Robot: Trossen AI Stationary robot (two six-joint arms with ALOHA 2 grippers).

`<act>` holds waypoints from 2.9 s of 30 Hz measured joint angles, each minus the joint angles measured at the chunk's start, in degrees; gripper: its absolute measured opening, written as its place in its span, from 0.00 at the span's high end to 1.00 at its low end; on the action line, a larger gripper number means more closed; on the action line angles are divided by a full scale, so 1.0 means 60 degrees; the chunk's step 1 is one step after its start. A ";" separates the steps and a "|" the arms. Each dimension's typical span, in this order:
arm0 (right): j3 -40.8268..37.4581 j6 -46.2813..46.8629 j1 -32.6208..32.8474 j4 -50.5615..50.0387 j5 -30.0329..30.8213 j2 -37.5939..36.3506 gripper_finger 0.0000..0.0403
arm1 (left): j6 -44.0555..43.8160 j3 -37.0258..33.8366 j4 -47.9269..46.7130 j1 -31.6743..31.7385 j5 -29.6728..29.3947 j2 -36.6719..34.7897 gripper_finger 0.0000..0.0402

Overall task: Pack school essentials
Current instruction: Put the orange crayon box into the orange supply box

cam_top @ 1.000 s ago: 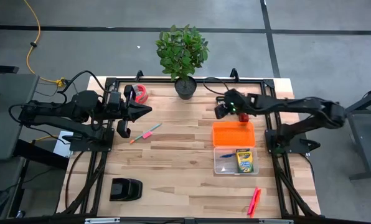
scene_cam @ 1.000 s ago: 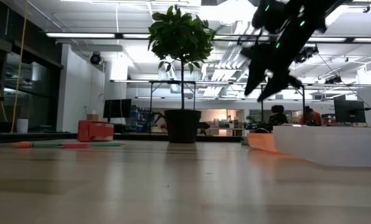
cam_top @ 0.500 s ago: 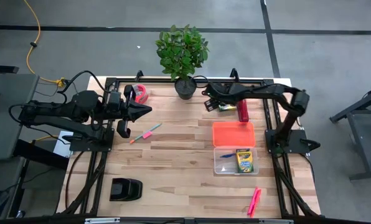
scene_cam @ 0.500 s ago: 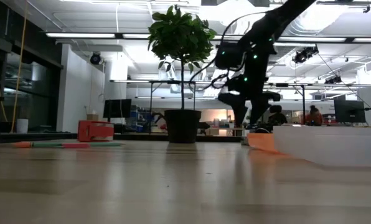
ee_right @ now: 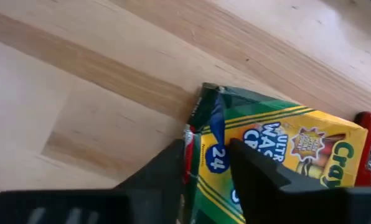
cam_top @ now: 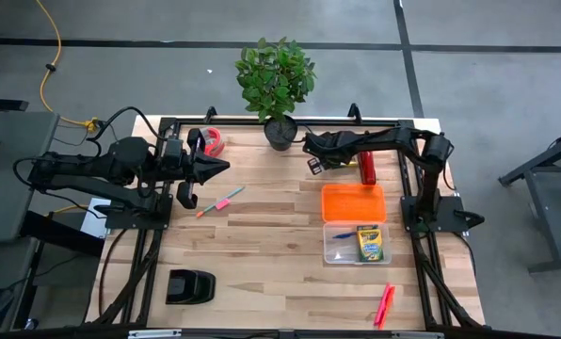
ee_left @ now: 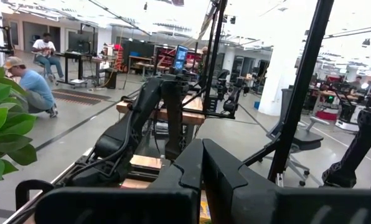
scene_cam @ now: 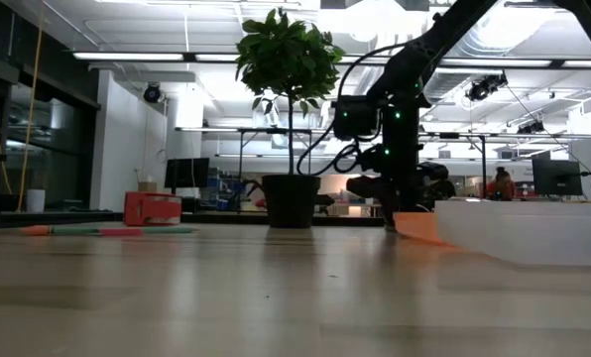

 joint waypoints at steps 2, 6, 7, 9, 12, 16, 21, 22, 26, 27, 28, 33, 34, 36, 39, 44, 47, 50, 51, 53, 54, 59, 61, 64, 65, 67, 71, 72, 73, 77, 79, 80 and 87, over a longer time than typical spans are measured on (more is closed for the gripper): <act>0.0000 -0.0004 0.0021 -0.0010 0.0000 0.0003 0.82 | 0.0000 0.0000 -0.0004 0.0000 0.0000 0.0000 1.00; 0.0000 -0.0079 0.0135 -0.0055 -0.0090 -0.0010 0.96 | 0.0000 0.0000 -0.0004 0.0000 0.0000 0.0000 1.00; 0.0000 -0.0126 0.0173 -0.0093 -0.0116 -0.0040 0.98 | 0.0000 0.0000 -0.0004 0.0000 0.0000 0.0000 1.00; 0.0000 -0.0290 0.0304 -0.0167 -0.0196 -0.0145 0.98 | 0.0000 0.0000 -0.0004 0.0004 0.0000 0.0000 1.00; 0.0000 -0.0485 0.0560 -0.0221 -0.0234 -0.0522 0.99 | 0.0003 0.0000 -0.0004 0.0000 0.0000 0.0000 1.00; -0.0001 -0.0839 0.1026 -0.0087 0.0027 -0.1290 1.00 | 0.0002 0.0000 -0.0012 0.0002 0.0000 0.0000 1.00; -0.0004 -0.1315 0.1638 -0.0187 0.0443 -0.2536 1.00 | 0.0004 0.0000 -0.0136 0.0000 0.0000 0.0000 1.00; -0.0004 -0.1462 0.1756 -0.0208 0.0456 -0.2827 1.00 | 0.0004 0.0000 -0.0173 0.0003 0.0000 0.0000 1.00; -0.0007 -0.2029 0.2348 -0.0462 0.0411 -0.4047 1.00 | 0.0004 0.0004 -0.0308 0.0000 -0.0007 0.0000 1.00; -0.0007 -0.2239 0.2532 -0.0493 0.0384 -0.4385 1.00 | 0.0004 0.0004 -0.0299 0.0004 -0.0007 0.0000 1.00; -0.0007 -0.2441 0.2740 -0.0561 0.0331 -0.4719 1.00 | 0.0004 0.0004 -0.0299 0.0001 -0.0007 0.0000 1.00; -0.0007 -0.3509 0.3966 -0.0680 -0.0604 -0.6346 1.00 | 0.0056 0.0004 -0.0299 0.0004 -0.0015 0.0000 1.00; -0.0007 -0.3682 0.4248 -0.0650 -0.0835 -0.6625 1.00 | 0.0119 0.0004 -0.0299 0.0002 -0.0015 0.0000 1.00; -0.0007 -0.3919 0.4890 -0.0561 -0.1115 -0.7104 1.00 | 0.0250 0.0004 -0.0299 0.0004 -0.0017 0.0000 1.00; -0.0007 -0.4179 0.5819 -0.0258 -0.1158 -0.7584 1.00 | 0.0259 0.0004 -0.0295 0.0000 -0.0015 0.0003 1.00; -0.0007 -0.4121 0.6799 0.0607 -0.0793 -0.7807 1.00 | 0.0259 0.0004 -0.0295 -0.0001 -0.0008 0.0001 1.00; -0.0007 -0.4345 0.7118 0.1073 -0.0440 -0.7771 1.00 | 0.0259 0.0004 -0.0295 -0.0011 0.0018 0.0000 1.00; -0.0007 -0.4507 0.7212 0.1145 -0.0379 -0.7748 1.00 | 0.0259 0.0004 -0.0291 -0.0011 0.0022 0.0000 1.00; -0.0007 -0.4512 0.7212 0.1152 -0.0373 -0.7748 1.00 | 0.0256 0.0004 -0.0291 -0.0011 0.0022 0.0000 1.00; -0.0007 -0.4513 0.7212 0.1151 -0.0357 -0.7748 1.00 | 0.0253 0.0004 -0.0291 -0.0011 0.0025 0.0003 1.00; -0.0007 -0.4513 0.7212 0.1151 -0.0357 -0.7752 1.00 | 0.0255 0.0004 -0.0291 -0.0011 0.0026 0.0003 1.00; -0.0005 -0.4580 0.7205 0.0861 -0.1082 -0.7666 1.00 | 0.0255 0.0004 -0.0291 -0.0011 0.0047 0.0001 1.00; 0.0000 -0.4525 0.7254 0.0215 -0.1848 -0.7399 1.00 | 0.0255 0.0004 -0.0291 -0.0011 0.0047 0.0004 1.00; -0.0011 -0.4159 0.7534 -0.0680 -0.2472 -0.6789 1.00 | 0.0255 0.0004 -0.0291 -0.0011 0.0047 0.0004 1.00; -0.0011 -0.4153 0.7656 -0.0777 -0.2634 -0.6570 1.00 | 0.0255 0.0004 -0.0291 -0.0011 0.0047 0.0004 1.00; -0.0011 -0.4253 0.7920 -0.0823 -0.2979 -0.6117 1.00 | 0.0255 0.0004 -0.0291 -0.0011 0.0047 0.0004 1.00; -0.0011 -0.4347 0.8411 -0.0762 -0.3173 -0.5382 1.00 | 0.0255 0.0004 -0.0291 -0.0007 0.0043 0.0004 1.00; -0.0011 -0.4421 0.8518 -0.0868 -0.3175 -0.5216 1.00 | 0.0255 0.0004 -0.0291 -0.0007 0.0040 0.0004 1.00; -0.0011 -0.4541 0.8633 -0.0986 -0.3159 -0.5036 1.00 | 0.0255 0.0004 -0.0291 -0.0007 0.0040 0.0004 1.00; -0.0011 -0.4809 0.8980 -0.1287 -0.3064 -0.4271 1.00 | 0.0255 0.0004 -0.0291 -0.0007 0.0011 0.0004 1.00; -0.0011 -0.4939 0.9172 -0.1356 -0.2881 -0.3851 1.00 | 0.0255 0.0004 -0.0291 -0.0007 0.0009 0.0004 1.00; -0.0011 -0.5004 0.9270 -0.1384 -0.2766 -0.3656 1.00 | 0.0255 0.0004 -0.0291 -0.0007 0.0009 0.0004 1.00; -0.0011 -0.4972 0.9755 -0.1935 -0.2069 -0.2680 1.00 | 0.0255 0.0004 -0.0291 -0.0007 0.0007 0.0004 1.00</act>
